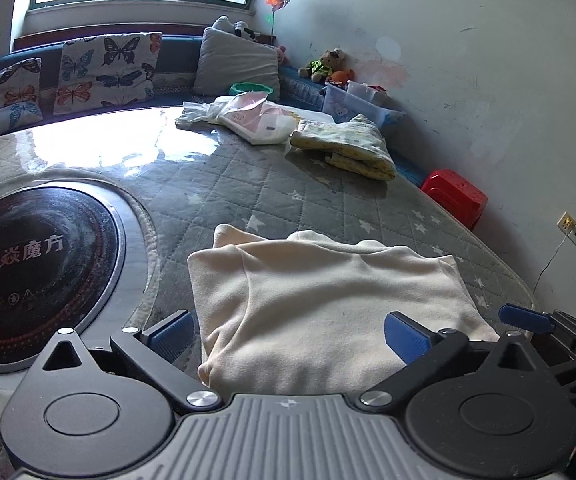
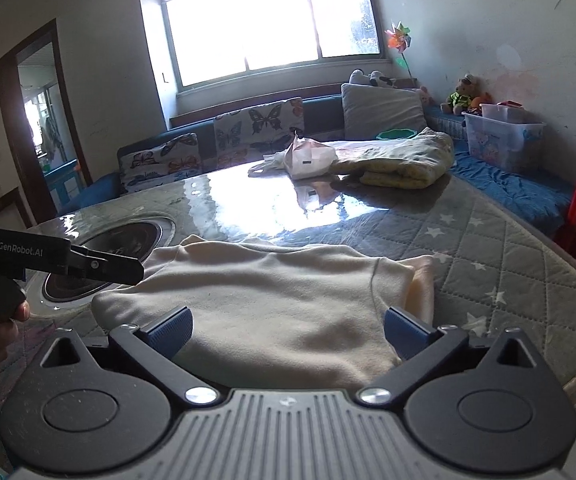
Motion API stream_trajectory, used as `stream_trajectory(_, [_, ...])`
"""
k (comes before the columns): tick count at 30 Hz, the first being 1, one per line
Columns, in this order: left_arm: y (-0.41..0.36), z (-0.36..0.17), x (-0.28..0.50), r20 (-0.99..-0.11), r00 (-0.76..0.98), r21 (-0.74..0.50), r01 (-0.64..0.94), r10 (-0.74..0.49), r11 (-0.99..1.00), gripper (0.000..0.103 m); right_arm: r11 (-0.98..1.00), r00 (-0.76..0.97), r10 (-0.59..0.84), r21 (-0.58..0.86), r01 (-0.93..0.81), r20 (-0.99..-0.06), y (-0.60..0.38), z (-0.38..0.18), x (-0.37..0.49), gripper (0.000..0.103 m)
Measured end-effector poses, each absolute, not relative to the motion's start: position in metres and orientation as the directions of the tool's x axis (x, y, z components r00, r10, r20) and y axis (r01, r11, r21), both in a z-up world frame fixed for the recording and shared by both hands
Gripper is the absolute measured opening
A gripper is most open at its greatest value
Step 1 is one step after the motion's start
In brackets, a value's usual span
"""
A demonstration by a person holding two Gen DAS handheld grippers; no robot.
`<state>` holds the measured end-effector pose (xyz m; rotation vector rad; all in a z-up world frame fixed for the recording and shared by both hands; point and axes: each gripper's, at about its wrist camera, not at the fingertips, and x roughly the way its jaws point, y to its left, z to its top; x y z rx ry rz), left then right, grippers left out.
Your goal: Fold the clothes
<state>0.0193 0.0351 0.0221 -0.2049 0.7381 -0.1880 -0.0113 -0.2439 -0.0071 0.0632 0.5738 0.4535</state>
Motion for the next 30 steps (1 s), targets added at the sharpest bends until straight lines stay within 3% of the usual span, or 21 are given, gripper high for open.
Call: stream_trajectory(30, [0.016, 0.032, -0.009, -0.702, 0.700, -0.125, 0.061, -0.132, 0.990, 0.103, 0.925, 0.798, 0.363, 0.080, -0.372, -0.482, -0.233, 0.009, -0.046, 0.103])
